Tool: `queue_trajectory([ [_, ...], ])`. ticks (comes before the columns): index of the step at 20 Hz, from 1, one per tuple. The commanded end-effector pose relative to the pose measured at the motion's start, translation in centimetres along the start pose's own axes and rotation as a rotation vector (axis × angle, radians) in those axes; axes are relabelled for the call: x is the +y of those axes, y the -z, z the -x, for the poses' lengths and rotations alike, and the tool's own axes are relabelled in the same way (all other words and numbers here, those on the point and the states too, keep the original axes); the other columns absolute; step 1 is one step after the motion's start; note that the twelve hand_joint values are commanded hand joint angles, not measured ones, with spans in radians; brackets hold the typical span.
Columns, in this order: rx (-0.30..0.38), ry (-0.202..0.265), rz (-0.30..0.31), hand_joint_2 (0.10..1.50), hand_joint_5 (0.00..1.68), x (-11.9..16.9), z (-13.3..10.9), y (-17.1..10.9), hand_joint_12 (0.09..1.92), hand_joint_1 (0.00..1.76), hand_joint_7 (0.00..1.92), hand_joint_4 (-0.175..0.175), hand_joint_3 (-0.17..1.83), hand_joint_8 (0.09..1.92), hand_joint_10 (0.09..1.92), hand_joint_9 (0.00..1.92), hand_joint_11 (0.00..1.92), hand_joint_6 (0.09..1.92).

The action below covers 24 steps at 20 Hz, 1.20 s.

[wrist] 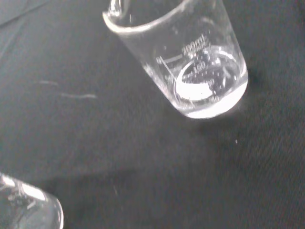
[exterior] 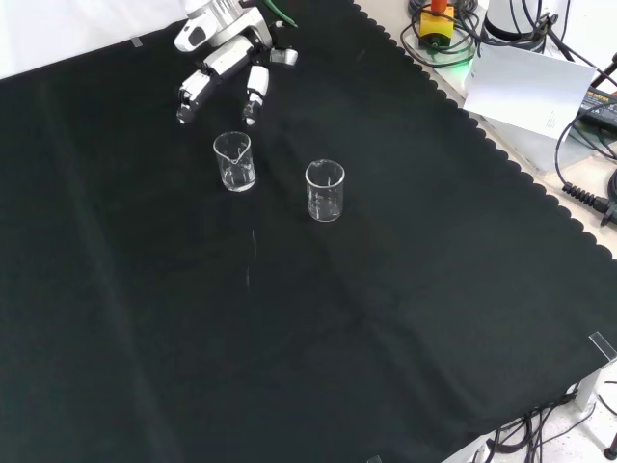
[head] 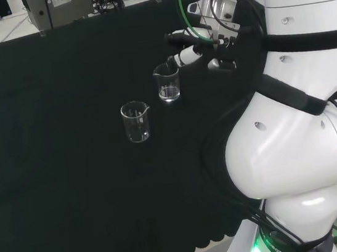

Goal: Pick up the beaker on the right.

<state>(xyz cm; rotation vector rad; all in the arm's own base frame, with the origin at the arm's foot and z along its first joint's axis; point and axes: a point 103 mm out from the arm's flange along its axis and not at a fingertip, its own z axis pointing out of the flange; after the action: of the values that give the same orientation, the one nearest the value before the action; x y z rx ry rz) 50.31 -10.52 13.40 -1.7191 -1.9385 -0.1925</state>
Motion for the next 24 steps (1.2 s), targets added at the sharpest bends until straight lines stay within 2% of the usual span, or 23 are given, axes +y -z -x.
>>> queue_trajectory([
  [1,-0.003,0.020,-0.036,0.98,0.25,-0.2,0.6,-1.4,1.24,0.75,0.10,0.021,-0.17,0.47,0.60,0.20,0.00,0.09],
  [9,0.059,0.063,-0.038,0.95,0.22,0.2,1.2,-3.2,1.19,0.77,0.07,0.028,-0.17,0.46,0.57,0.14,0.00,0.09],
  [13,0.066,0.089,-0.048,0.95,0.21,0.7,1.1,-3.7,1.13,0.80,0.02,0.034,-0.17,0.44,0.56,0.10,0.00,0.09],
  [20,0.135,0.113,0.014,0.95,0.16,1.3,1.6,-4.5,1.13,0.87,0.06,0.035,-0.17,0.46,0.56,0.13,0.00,0.09],
  [24,0.155,0.136,0.024,0.95,0.19,1.7,1.5,-4.8,1.16,0.90,0.10,0.033,-0.17,0.48,0.56,0.16,0.00,0.09],
])
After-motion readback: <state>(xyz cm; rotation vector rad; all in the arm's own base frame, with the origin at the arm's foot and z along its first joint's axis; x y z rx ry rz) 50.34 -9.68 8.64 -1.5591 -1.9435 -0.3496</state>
